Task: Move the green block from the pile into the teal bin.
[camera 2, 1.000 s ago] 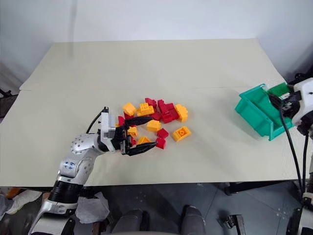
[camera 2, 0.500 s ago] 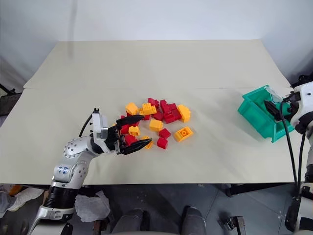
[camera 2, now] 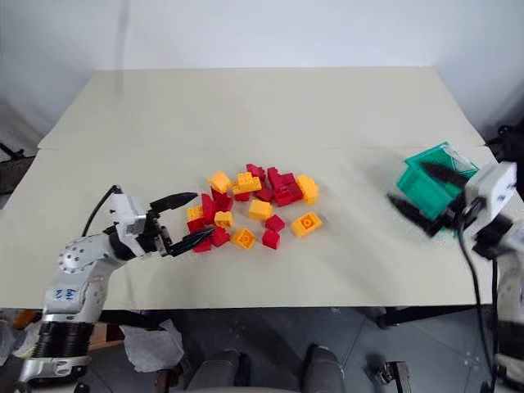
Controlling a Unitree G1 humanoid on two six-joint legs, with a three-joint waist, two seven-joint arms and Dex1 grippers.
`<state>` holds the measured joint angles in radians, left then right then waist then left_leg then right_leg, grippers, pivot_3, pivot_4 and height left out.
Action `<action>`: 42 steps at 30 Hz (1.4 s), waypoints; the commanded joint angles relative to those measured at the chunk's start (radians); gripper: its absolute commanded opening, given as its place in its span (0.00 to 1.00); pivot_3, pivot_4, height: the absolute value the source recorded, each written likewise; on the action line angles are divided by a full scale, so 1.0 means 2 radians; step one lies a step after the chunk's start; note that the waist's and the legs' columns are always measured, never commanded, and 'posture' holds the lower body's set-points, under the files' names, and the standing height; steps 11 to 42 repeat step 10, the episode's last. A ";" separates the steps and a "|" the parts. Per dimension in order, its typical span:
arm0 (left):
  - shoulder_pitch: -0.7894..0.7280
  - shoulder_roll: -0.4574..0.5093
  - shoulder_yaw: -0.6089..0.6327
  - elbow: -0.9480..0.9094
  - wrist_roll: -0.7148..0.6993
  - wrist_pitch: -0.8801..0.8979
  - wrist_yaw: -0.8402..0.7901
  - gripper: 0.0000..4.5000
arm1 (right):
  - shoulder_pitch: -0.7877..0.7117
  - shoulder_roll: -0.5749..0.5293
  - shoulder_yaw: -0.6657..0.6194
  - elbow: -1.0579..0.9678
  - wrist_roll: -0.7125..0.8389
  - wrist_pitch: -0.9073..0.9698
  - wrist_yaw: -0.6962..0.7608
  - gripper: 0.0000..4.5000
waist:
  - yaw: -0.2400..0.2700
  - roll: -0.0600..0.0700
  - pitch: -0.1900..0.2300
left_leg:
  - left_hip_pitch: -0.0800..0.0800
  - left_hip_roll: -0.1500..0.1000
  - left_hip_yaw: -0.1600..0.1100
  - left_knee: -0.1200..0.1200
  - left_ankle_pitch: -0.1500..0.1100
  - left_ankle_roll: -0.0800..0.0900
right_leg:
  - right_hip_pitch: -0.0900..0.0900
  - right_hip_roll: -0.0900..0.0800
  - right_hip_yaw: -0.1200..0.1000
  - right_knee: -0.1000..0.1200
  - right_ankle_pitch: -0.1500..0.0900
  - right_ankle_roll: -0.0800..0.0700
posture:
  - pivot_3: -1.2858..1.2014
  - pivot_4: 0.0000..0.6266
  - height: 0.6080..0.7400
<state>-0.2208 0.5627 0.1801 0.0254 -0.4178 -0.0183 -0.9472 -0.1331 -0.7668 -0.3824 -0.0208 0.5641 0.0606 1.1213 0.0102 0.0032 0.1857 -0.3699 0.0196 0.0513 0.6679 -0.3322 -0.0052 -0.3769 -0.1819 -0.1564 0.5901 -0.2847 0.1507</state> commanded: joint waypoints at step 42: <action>0.042 0.026 0.038 -0.019 0.019 -0.031 0.028 1.00 | 0.085 0.040 0.034 -0.036 -0.008 -0.062 0.046 0.99 | 0.007 0.000 0.000 | 0.000 0.000 0.000 0.001 0.000 0.000 | 0.000 0.000 0.000 0.000 0.000 0.000 | 0.52 0.24 1.00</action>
